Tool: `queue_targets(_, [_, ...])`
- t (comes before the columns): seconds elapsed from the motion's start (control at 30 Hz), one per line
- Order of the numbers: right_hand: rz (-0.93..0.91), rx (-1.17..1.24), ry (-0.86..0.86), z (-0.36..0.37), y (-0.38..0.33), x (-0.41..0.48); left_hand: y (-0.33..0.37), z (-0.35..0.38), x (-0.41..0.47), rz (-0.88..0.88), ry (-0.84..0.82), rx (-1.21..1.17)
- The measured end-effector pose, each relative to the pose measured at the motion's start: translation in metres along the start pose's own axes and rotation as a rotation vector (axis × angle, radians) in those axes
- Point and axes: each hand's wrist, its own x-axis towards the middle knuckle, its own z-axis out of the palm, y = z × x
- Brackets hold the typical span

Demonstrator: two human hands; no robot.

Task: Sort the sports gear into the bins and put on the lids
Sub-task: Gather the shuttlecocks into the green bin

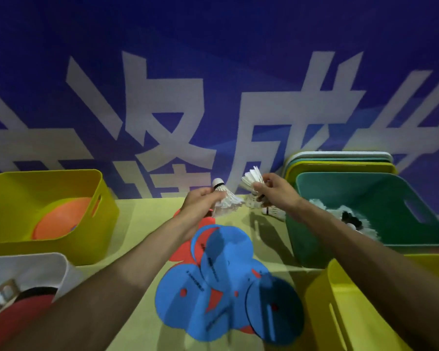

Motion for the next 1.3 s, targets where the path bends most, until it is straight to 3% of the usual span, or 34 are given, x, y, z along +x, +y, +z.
queue_targets(0.37, [0.195, 0.163, 0.297, -0.151, 0.085, -0.058, 0.001, 0.163, -0.02, -0.084, -0.145, -0.086])
queue_targets(0.63, [0.257, 0.132, 0.407, -0.202, 0.111, -0.073, 0.004, 0.228, -0.009, -0.124, -0.149, -0.002])
queue_targets(0.93, [0.151, 0.106, 0.345, -0.193, 0.096, -0.059, 0.018, 0.212, 0.015, -0.042, -0.078, 0.131])
queue_targets(1.3, [0.052, 0.03, 0.256, -0.118, 0.048, -0.004, -0.006, 0.142, 0.097, -0.041, 0.063, 0.271])
